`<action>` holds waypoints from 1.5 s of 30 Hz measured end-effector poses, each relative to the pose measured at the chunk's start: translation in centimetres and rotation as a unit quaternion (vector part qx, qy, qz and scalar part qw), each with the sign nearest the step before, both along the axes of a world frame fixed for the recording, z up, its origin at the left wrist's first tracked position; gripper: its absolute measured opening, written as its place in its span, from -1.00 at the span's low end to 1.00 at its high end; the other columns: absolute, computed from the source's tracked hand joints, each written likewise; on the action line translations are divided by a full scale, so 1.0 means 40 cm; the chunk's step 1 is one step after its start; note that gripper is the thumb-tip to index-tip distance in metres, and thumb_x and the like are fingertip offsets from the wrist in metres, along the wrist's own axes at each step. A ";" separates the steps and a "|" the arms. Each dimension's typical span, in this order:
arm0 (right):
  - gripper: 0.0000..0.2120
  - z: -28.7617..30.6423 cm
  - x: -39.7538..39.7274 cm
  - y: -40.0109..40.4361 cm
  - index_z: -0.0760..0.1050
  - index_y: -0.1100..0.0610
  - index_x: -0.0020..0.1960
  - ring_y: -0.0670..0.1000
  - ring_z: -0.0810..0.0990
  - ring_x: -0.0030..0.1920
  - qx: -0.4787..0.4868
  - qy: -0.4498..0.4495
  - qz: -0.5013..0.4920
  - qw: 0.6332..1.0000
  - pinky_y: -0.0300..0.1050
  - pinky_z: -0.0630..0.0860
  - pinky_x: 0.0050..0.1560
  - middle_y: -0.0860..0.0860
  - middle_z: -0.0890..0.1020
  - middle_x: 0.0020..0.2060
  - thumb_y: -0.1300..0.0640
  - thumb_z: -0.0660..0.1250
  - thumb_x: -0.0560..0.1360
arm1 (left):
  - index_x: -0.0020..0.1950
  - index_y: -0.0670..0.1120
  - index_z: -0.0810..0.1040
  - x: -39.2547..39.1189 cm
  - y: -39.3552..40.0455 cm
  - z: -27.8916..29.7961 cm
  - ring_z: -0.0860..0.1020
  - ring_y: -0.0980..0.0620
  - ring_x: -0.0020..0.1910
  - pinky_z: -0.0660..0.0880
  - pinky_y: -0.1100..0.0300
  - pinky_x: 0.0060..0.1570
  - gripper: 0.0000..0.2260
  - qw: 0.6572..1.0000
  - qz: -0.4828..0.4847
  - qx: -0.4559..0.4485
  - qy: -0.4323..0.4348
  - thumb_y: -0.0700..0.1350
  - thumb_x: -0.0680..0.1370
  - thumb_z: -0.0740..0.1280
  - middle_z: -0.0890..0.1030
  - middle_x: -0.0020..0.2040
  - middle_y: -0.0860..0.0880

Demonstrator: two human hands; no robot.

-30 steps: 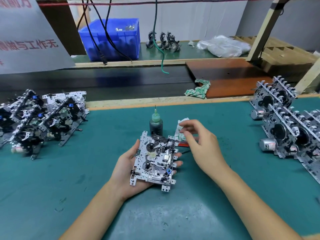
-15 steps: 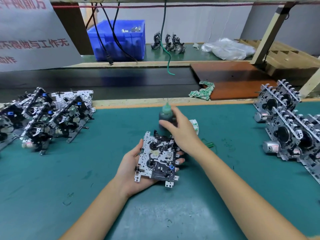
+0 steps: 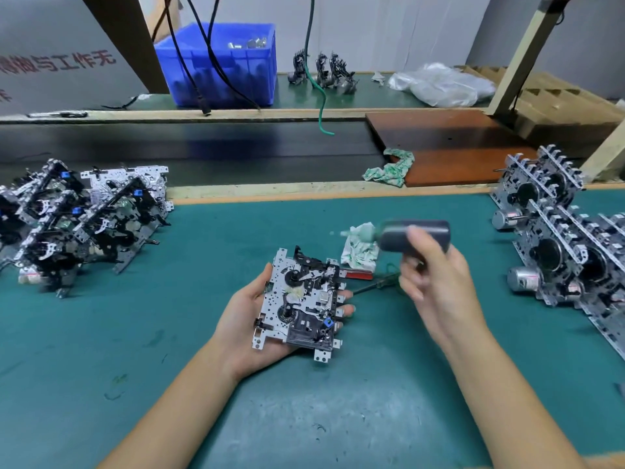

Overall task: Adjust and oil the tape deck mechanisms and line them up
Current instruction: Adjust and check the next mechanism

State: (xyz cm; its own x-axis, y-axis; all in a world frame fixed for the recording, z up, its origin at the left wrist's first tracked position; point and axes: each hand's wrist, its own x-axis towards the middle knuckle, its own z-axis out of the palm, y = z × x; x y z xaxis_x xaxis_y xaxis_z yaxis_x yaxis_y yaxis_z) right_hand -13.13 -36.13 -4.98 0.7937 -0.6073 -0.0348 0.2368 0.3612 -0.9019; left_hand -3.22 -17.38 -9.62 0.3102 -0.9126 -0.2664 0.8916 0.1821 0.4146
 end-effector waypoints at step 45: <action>-0.67 -0.030 0.014 0.044 0.37 0.13 -0.20 -0.03 0.35 -0.62 -0.117 0.012 -0.063 0.991 -0.23 0.33 -0.65 -0.07 0.51 -0.43 -0.11 0.39 0.38 | 0.32 -0.30 0.46 -0.002 0.004 0.008 0.40 -0.41 0.30 0.38 -0.28 0.24 -0.41 1.000 0.011 0.014 0.014 0.17 0.56 0.13 0.39 0.35 -0.39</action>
State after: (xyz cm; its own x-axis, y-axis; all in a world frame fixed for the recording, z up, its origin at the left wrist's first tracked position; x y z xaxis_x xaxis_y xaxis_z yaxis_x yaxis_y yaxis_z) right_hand -12.58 -34.36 -6.16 0.7111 -0.6958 0.1008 0.2443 0.1102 -0.9634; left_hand -3.29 -17.23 -9.31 0.3225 -0.8978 -0.2998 0.8989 0.1912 0.3943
